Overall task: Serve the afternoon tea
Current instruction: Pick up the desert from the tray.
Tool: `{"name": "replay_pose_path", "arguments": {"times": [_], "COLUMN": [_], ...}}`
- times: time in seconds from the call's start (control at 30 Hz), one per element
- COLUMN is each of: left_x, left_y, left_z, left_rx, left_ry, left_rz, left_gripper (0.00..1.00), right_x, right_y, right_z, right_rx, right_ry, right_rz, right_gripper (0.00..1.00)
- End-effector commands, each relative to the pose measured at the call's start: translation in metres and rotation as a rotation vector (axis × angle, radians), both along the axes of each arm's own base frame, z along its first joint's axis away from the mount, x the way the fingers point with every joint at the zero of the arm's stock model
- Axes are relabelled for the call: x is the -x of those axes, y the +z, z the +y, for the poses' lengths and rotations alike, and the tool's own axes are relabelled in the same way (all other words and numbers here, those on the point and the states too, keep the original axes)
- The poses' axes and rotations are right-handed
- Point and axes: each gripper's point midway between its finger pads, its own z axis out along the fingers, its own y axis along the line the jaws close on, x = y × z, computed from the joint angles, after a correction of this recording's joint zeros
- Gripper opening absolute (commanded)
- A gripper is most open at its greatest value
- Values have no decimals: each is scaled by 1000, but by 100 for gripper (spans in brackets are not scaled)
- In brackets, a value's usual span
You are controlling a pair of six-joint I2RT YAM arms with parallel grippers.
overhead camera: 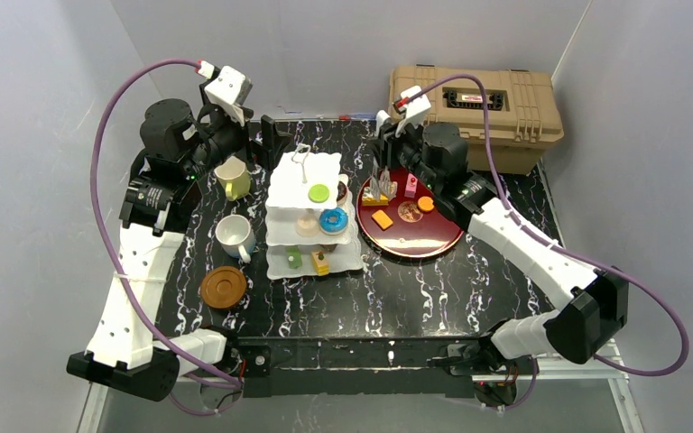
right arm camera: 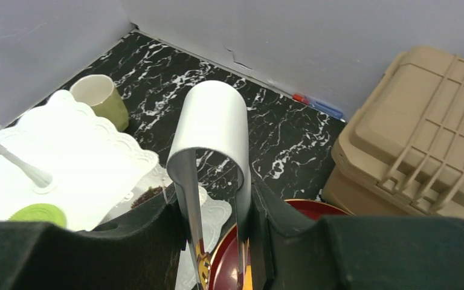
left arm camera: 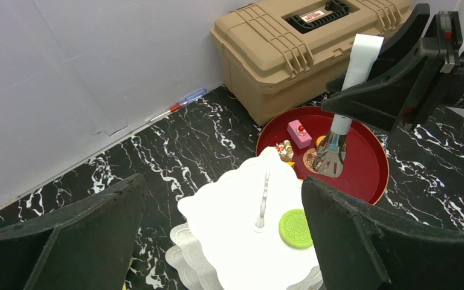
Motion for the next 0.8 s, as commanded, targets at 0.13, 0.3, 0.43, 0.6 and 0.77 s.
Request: {"name": "replay_pose_path", "arguments": {"times": [0.13, 0.3, 0.43, 0.6, 0.77], "left_x": [9, 8, 8, 7, 5], "left_y": [12, 11, 10, 7, 8], "left_z": [3, 3, 3, 3, 3], "left_rx": [5, 2, 1, 1, 1], "left_ry": [1, 4, 7, 4, 6], "left_rz": [-41, -40, -39, -32, -34], "left_gripper": [98, 98, 98, 98, 98], "right_x": [-9, -15, -23, -34, -42], "right_y": [-38, -70, -86, -97, -107], "right_z": [-17, -15, -16, -15, -13], "right_rx": [-14, -8, -14, -26, -20], "right_ry": [-65, -68, -81, -87, -89], "right_rz": [-34, -2, 16, 25, 33], "right_gripper": [15, 16, 16, 20, 26]}}
